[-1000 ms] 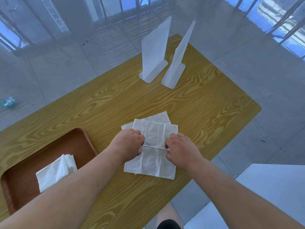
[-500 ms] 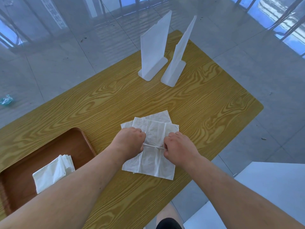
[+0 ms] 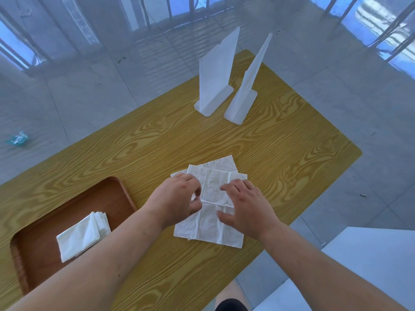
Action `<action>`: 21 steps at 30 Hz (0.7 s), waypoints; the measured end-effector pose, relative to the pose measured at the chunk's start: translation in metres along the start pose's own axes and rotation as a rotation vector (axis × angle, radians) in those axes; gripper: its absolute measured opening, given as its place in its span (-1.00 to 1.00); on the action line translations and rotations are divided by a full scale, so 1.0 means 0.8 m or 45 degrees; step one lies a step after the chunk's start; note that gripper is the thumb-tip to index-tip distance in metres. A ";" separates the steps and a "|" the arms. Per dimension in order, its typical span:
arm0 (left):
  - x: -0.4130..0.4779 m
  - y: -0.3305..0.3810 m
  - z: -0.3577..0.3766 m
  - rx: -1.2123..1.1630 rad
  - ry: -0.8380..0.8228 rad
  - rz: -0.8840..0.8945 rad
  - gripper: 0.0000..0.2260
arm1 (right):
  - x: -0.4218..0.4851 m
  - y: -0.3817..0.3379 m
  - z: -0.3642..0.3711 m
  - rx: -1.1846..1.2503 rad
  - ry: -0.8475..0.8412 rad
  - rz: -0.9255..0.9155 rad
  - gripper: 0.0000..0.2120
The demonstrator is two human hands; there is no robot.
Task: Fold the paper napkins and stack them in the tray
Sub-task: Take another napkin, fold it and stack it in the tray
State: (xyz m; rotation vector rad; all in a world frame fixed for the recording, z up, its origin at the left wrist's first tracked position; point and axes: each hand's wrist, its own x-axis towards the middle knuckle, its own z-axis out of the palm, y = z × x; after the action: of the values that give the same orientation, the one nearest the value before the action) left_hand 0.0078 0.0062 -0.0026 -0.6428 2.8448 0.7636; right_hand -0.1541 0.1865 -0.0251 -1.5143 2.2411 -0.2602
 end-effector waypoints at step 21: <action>0.031 -0.020 0.035 -0.352 0.156 -0.851 -0.66 | 0.007 -0.013 0.061 -0.141 -0.109 0.060 -0.26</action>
State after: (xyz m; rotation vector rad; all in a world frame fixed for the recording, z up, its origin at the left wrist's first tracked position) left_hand -0.0076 -0.0014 -0.0399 -1.6077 2.3630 1.0009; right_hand -0.1256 0.1816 -0.0658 -1.4963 2.2528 -0.0563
